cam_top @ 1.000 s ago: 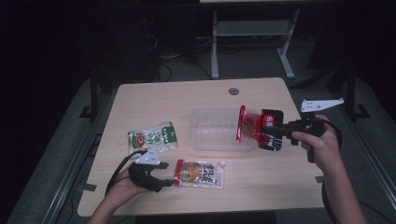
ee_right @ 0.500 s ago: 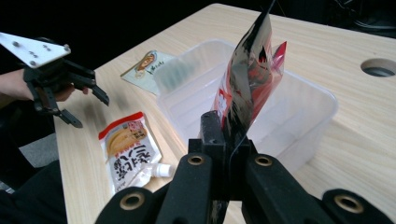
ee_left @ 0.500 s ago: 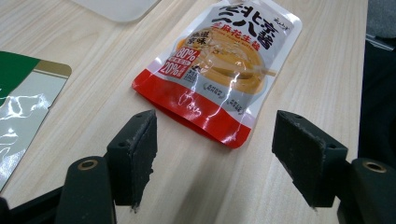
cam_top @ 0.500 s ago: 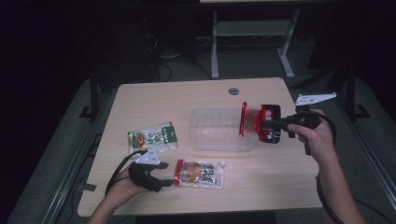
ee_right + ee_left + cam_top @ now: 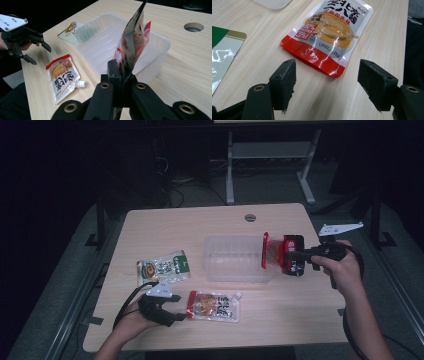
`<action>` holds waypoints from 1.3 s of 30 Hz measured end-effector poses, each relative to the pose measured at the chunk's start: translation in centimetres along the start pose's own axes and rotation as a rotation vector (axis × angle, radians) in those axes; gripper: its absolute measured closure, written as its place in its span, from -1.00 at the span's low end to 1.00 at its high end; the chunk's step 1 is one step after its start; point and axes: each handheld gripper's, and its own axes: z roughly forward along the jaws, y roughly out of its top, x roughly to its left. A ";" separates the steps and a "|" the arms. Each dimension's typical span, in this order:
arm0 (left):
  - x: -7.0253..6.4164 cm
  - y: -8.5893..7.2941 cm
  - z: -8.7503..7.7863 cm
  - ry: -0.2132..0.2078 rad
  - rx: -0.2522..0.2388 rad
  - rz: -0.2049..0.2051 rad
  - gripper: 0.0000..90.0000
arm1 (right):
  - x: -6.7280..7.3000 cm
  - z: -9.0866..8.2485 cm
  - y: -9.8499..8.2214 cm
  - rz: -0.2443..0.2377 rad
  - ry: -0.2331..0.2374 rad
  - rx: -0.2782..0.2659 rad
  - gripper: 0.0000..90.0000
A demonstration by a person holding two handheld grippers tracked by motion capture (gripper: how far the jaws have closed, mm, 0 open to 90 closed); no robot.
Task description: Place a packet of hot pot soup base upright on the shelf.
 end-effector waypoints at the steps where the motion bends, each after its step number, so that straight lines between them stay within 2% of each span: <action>1: 0.0 0.0 0.0 0.000 0.001 0.000 -0.32 | 0.1 0.0 0.0 0.002 -0.004 0.008 1.00; 3: 0.0 0.0 0.1 -0.002 0.002 0.001 -0.32 | 0.2 0.3 0.0 -0.003 -0.021 0.026 1.00; 14: 0.1 -0.1 0.1 -0.005 0.002 0.001 -0.33 | 0.0 2.1 0.0 -0.002 -0.010 0.066 1.00; 18: 0.1 -0.2 0.0 -0.009 -0.009 -0.016 -0.33 | -0.5 2.9 0.1 0.019 -0.004 0.075 1.00; 22: 0.4 -0.3 0.0 -0.009 -0.001 -0.013 -0.33 | -0.9 3.9 0.2 0.036 0.000 0.095 1.00; 26: 0.4 -0.6 0.0 -0.012 -0.007 -0.026 -0.33 | -1.4 4.6 0.3 0.044 0.001 0.100 1.00; 34: 0.5 -0.7 -0.3 0.009 -0.007 -0.023 -0.34 | -2.1 6.0 0.6 0.055 0.003 0.109 1.00; 39: 0.2 -0.5 -0.3 0.010 -0.006 -0.018 -0.34 | -2.3 6.2 0.2 0.060 0.017 0.091 0.94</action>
